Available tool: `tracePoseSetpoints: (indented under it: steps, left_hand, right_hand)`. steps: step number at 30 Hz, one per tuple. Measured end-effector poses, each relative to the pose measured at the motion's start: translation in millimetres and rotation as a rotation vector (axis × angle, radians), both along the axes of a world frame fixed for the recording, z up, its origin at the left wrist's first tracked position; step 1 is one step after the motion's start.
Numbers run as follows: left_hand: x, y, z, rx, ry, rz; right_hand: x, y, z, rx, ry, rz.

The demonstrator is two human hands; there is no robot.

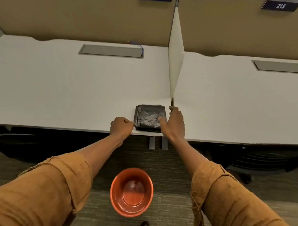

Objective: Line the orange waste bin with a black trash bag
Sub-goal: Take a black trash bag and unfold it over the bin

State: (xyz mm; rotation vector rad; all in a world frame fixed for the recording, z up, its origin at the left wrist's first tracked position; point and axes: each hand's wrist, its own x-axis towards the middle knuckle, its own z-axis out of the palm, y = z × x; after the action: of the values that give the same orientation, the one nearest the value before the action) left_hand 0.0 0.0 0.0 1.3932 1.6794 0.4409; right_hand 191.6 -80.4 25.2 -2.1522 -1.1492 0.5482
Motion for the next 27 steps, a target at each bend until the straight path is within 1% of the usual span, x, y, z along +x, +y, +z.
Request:
tracePoseSetpoints:
  steps: [2, 5, 8, 12, 18, 21, 24, 25, 27]
  left_hand:
    - [6, 3, -10, -0.051, -0.073, 0.037]
    - [15, 4, -24, -0.06, -0.145, 0.05]
    - [23, 7, -33, -0.052, -0.162, 0.039]
    - [32, 10, -40, -0.041, -0.125, 0.075]
    - [34, 14, -36, -0.09, -0.242, 0.159]
    - [33, 13, -28, -0.095, -0.356, 0.173]
    - [34, 10, -14, -0.116, -0.513, 0.199]
    - [33, 9, -8, -0.13, -0.577, 0.21]
    - [30, 4, 4, -0.165, -0.691, 0.233]
  right_hand:
    - [3, 6, -15, -0.033, -0.014, -0.029]
    - [6, 12, -38, -0.084, -0.047, -0.063]
    - [7, 21, -56, -0.107, -0.024, -0.117]
    - [7, 30, -72, -0.142, 0.024, -0.143]
    - [9, 38, -74, -0.125, 0.166, -0.232]
    - [9, 38, -70, -0.085, 0.209, -0.266]
    - [7, 35, -65, -0.033, 0.358, -0.345]
    - [6, 33, -64, -0.015, 0.451, -0.375]
    - [2, 29, -60, 0.028, 0.707, -0.425]
